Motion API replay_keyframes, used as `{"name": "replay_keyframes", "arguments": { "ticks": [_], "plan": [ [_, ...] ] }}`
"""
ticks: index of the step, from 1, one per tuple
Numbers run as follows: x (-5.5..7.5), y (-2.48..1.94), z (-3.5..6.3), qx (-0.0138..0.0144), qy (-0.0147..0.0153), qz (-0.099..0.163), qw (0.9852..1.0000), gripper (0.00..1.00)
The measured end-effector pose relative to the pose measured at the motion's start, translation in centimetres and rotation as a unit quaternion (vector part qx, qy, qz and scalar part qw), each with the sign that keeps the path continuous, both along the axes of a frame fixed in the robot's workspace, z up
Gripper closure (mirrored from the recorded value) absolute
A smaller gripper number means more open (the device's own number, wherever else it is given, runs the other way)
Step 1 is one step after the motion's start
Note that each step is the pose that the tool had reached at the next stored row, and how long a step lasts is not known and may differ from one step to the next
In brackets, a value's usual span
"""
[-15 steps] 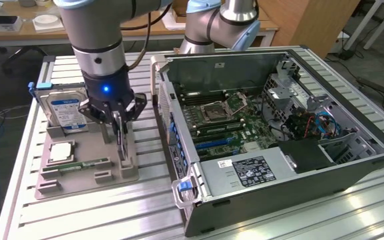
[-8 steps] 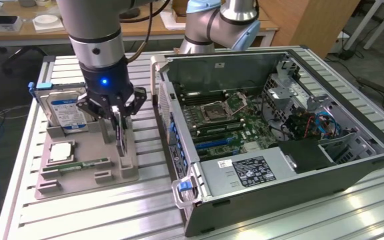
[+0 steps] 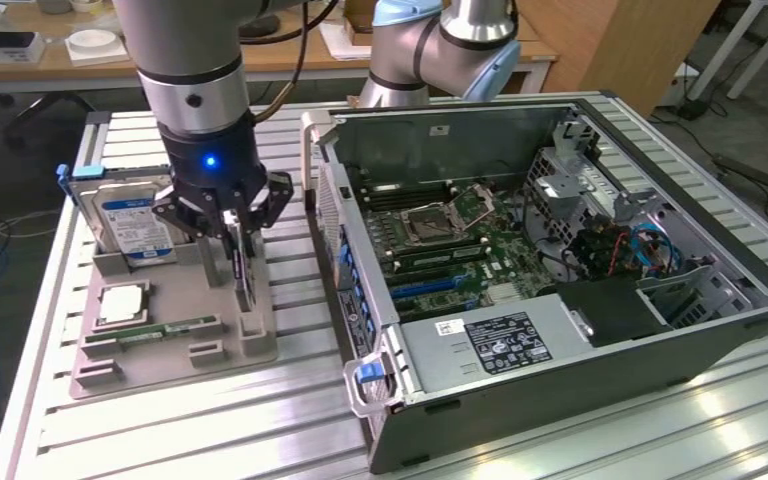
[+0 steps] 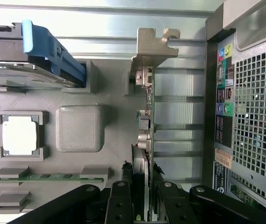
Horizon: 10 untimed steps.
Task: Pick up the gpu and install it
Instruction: 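Pick up the gpu and move the gpu toward the slot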
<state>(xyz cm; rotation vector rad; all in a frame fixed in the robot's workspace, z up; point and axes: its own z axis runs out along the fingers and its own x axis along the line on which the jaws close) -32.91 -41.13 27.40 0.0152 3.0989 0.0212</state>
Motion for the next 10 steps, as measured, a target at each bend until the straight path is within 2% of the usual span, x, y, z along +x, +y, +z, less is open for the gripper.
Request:
{"name": "replay_keyframes", "arguments": {
  "ticks": [5, 10],
  "plan": [
    [0.00, 0.00, 0.02, -0.0001, 0.0002, 0.000, 1.0000, 0.74],
    [0.00, 0.00, 0.95, 0.0000, 0.0002, 0.000, 1.0000, 0.74]
  ]
}}
